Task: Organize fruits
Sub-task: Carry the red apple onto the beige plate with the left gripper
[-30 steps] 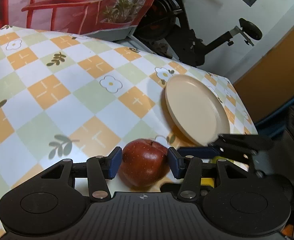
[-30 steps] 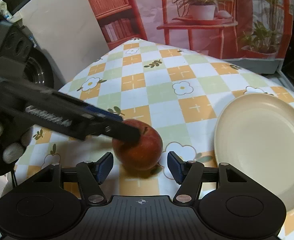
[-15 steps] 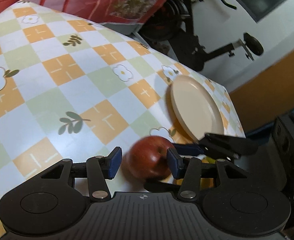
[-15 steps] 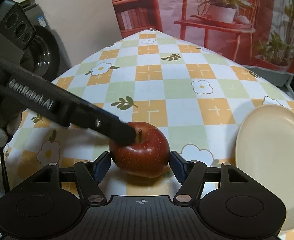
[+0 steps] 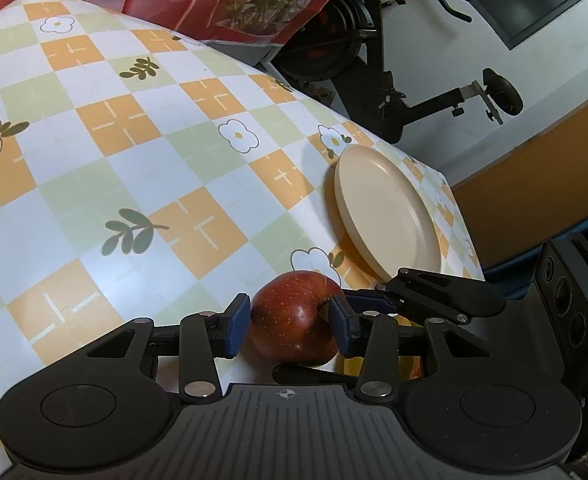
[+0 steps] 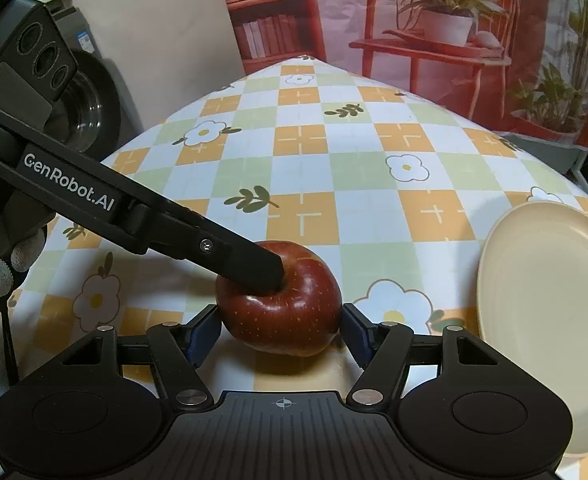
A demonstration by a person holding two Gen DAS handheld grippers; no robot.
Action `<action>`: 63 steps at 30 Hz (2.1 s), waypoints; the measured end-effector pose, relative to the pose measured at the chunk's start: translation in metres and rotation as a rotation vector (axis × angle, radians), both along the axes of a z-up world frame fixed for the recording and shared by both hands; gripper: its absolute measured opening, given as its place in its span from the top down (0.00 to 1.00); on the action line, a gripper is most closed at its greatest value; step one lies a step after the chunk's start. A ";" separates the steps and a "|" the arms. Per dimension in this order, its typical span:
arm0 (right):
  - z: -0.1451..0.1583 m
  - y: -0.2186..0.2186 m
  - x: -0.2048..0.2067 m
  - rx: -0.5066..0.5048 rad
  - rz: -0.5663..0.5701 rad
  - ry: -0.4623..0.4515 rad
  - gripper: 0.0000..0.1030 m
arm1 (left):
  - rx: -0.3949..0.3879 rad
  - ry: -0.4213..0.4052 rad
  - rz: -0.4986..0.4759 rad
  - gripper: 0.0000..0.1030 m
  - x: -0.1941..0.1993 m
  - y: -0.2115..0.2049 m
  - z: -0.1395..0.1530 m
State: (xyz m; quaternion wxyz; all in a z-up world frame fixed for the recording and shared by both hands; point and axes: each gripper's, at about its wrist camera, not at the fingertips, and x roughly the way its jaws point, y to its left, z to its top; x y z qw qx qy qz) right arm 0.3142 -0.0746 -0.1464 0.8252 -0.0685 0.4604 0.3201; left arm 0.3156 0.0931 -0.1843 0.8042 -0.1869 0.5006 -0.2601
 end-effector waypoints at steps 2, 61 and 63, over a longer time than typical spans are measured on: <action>0.001 -0.002 -0.002 -0.001 -0.003 -0.017 0.41 | 0.005 -0.005 -0.002 0.56 0.001 -0.003 0.002; -0.008 -0.138 0.103 0.008 -0.197 -0.171 0.37 | 0.194 -0.161 -0.037 0.57 0.116 -0.150 0.020; -0.007 -0.142 0.099 0.009 -0.204 -0.176 0.36 | 0.198 -0.166 -0.035 0.57 0.115 -0.151 0.020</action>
